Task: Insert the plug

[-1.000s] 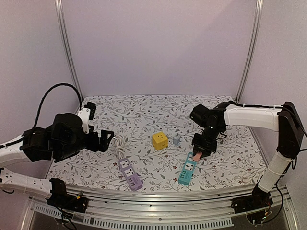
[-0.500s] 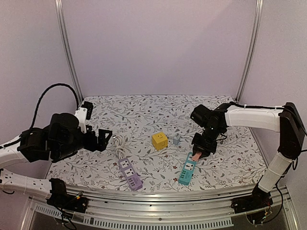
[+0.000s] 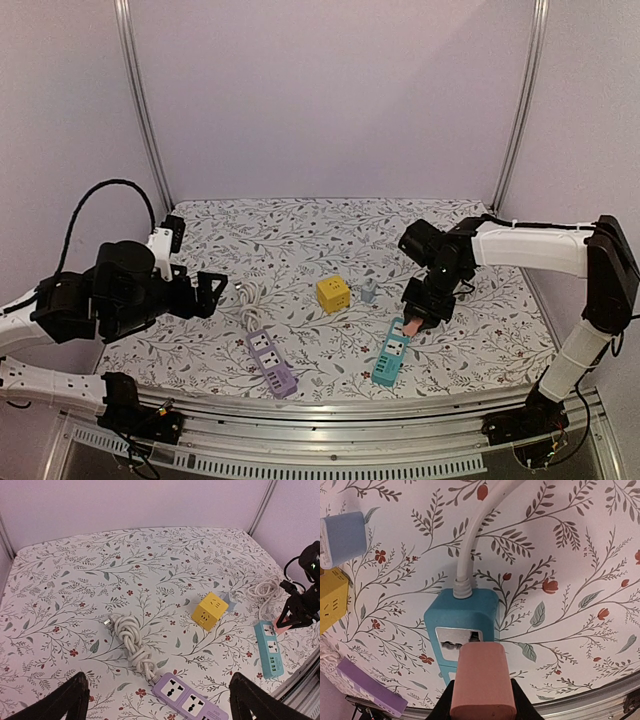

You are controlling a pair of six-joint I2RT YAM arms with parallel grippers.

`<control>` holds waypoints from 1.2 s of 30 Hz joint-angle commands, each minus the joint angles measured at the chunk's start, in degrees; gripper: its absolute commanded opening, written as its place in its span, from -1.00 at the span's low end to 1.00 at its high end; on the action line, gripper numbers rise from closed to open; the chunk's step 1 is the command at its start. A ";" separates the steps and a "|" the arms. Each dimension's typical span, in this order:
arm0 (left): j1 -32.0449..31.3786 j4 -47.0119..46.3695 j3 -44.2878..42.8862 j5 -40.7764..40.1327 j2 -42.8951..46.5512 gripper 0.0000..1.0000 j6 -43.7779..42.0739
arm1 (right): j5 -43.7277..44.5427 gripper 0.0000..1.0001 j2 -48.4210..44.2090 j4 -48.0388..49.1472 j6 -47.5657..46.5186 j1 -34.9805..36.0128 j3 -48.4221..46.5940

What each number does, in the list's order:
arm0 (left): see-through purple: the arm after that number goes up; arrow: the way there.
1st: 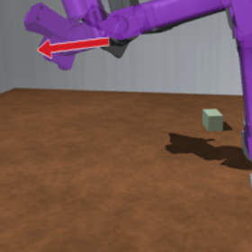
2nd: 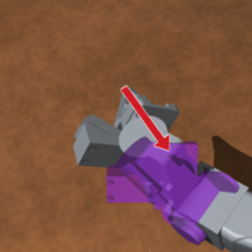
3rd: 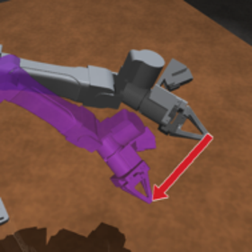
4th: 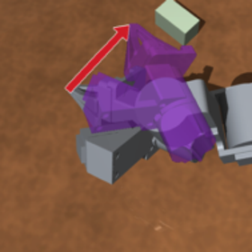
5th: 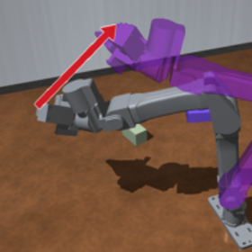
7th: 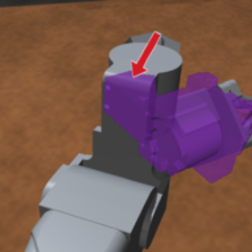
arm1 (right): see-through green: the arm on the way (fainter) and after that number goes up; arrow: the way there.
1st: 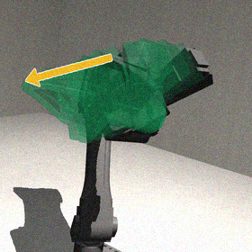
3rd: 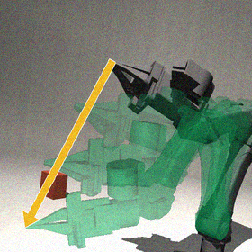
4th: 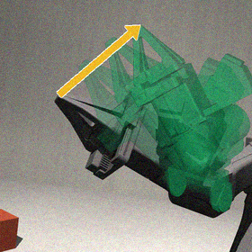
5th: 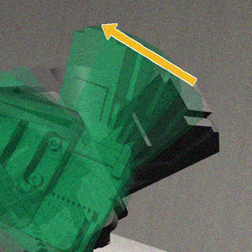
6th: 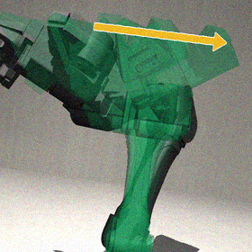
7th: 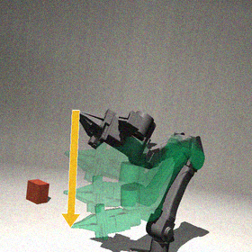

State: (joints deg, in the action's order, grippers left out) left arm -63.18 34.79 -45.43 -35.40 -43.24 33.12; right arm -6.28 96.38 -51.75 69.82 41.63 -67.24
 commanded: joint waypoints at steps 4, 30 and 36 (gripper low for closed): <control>0.68 1.20 1.35 -0.42 1.18 0.95 0.89 | 3.89 -1.00 2.16 2.87 2.34 0.49 2.84; 0.69 1.20 2.30 -0.64 2.29 0.95 1.91 | 5.93 -1.00 3.32 6.57 1.08 0.39 0.34; 0.67 0.51 2.49 -0.88 2.36 0.95 2.10 | 5.93 -1.00 3.10 6.88 -0.52 0.41 0.09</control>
State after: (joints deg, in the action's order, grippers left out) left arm -63.18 35.20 -44.05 -35.44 -41.19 34.59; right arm -3.49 98.06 -46.22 70.32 42.02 -67.44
